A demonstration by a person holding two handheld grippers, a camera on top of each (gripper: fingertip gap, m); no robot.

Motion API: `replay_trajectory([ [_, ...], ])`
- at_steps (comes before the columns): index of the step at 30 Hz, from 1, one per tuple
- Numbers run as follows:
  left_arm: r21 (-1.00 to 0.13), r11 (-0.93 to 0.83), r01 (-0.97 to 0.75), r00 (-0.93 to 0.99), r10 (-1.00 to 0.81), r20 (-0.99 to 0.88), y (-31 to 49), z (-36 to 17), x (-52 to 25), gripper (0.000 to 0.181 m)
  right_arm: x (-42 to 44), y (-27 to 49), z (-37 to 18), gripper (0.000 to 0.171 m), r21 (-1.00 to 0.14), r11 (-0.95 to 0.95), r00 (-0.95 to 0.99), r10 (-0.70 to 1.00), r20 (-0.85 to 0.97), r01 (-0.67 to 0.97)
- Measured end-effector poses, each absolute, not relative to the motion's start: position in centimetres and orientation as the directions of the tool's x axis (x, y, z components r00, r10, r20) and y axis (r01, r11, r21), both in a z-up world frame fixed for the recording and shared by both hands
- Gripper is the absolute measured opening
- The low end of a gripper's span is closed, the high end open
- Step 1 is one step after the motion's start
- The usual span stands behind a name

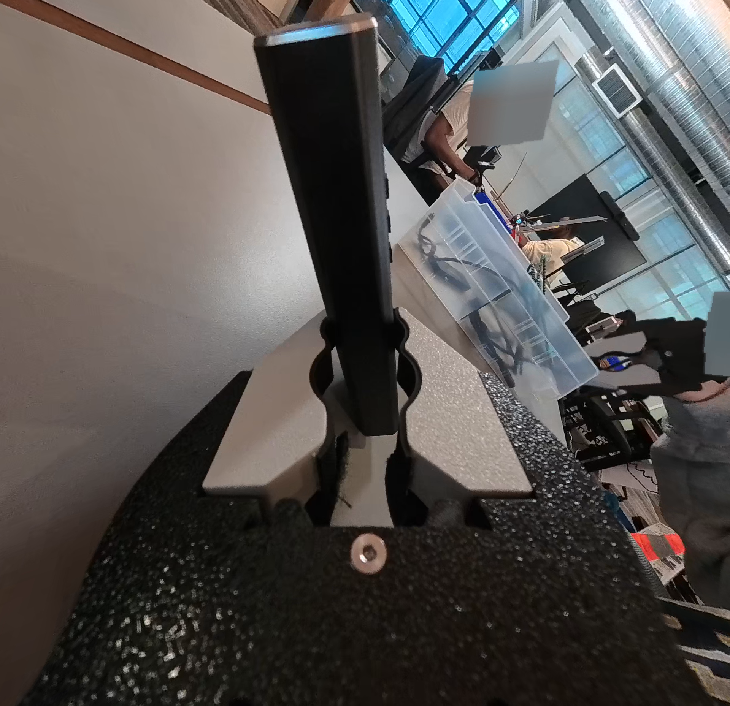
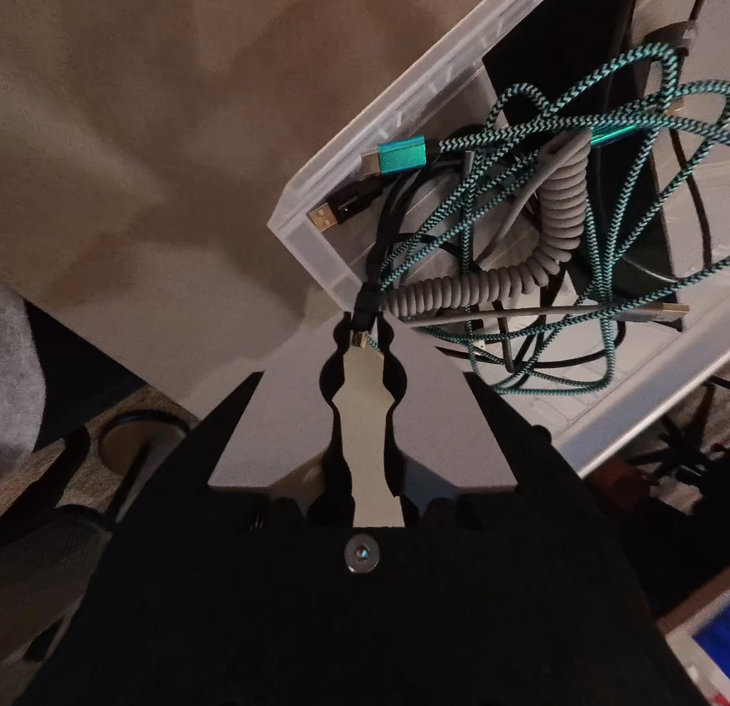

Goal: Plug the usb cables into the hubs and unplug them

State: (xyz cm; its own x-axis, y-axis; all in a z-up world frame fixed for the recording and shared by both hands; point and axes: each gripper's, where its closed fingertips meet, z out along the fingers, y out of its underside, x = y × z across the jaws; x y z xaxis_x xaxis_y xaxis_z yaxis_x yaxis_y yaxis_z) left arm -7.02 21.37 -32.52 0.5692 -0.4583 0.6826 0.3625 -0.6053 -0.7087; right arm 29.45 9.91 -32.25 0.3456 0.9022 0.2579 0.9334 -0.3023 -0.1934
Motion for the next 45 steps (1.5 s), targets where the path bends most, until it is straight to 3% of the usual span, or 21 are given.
replay_trajectory([
  [5, -0.707, -0.606, 0.364, 0.568, -0.457, 0.684, 21.4, -32.5, -7.0, 0.026, 30.3, 12.1, -30.9, 0.009, -0.152, -0.216, 0.261, 0.865, 0.427, 0.964],
  [9, -0.707, -0.607, 0.364, 0.568, -0.457, 0.685, 21.4, -32.5, -7.0, 0.026, 31.1, 13.4, -31.7, 0.009, -0.01, -0.113, 0.101, 0.837, 0.538, 0.994],
  [11, -0.707, -0.607, 0.364, 0.568, -0.457, 0.685, 21.4, -32.5, -7.0, 0.026, 31.5, 13.9, -32.5, 0.008, 0.048, -0.088, 0.047, 0.831, 0.555, 0.995],
  [14, -0.706, -0.608, 0.363, 0.567, -0.457, 0.685, 21.4, -32.5, -7.0, 0.026, 31.8, 14.4, -33.7, 0.008, 0.042, -0.118, 0.08, 0.854, 0.515, 0.992],
  [23, -0.707, -0.609, 0.361, 0.566, -0.459, 0.684, 21.4, -32.6, -7.0, 0.026, 31.7, 14.0, -33.7, 0.015, -0.152, -0.291, 0.323, 0.904, 0.279, 0.945],
  [27, -0.707, -0.608, 0.36, 0.567, -0.459, 0.684, 21.4, -32.6, -7.0, 0.026, 30.7, 12.6, -29.9, 0.03, -0.356, -0.341, 0.429, 0.879, 0.208, 0.87],
  [31, -0.703, -0.616, 0.355, 0.56, -0.462, 0.688, 21.3, -32.6, -6.8, 0.027, 30.5, 13.6, -25.0, 0.044, -0.599, -0.246, 0.52, 0.784, 0.34, 0.762],
  [34, -0.697, -0.625, 0.351, 0.551, -0.464, 0.694, 21.2, -32.7, -6.7, 0.027, 31.1, 14.3, -22.2, 0.044, -0.706, -0.167, 0.594, 0.687, 0.417, 0.688],
  [40, -0.692, -0.629, 0.354, 0.548, -0.46, 0.698, 21.2, -32.7, -6.7, 0.027, 34.0, 16.1, -20.2, 0.041, -0.73, -0.175, 0.704, 0.48, 0.523, 0.661],
  [43, -0.689, -0.632, 0.354, 0.548, -0.457, 0.701, 21.2, -32.7, -6.7, 0.027, 34.0, 15.7, -19.3, 0.03, -0.811, -0.133, 0.781, 0.395, 0.484, 0.57],
  [45, -0.691, -0.631, 0.353, 0.549, -0.458, 0.699, 21.2, -32.7, -6.7, 0.027, 33.0, 15.3, -19.8, 0.027, -0.869, -0.108, 0.812, 0.427, 0.398, 0.482],
])
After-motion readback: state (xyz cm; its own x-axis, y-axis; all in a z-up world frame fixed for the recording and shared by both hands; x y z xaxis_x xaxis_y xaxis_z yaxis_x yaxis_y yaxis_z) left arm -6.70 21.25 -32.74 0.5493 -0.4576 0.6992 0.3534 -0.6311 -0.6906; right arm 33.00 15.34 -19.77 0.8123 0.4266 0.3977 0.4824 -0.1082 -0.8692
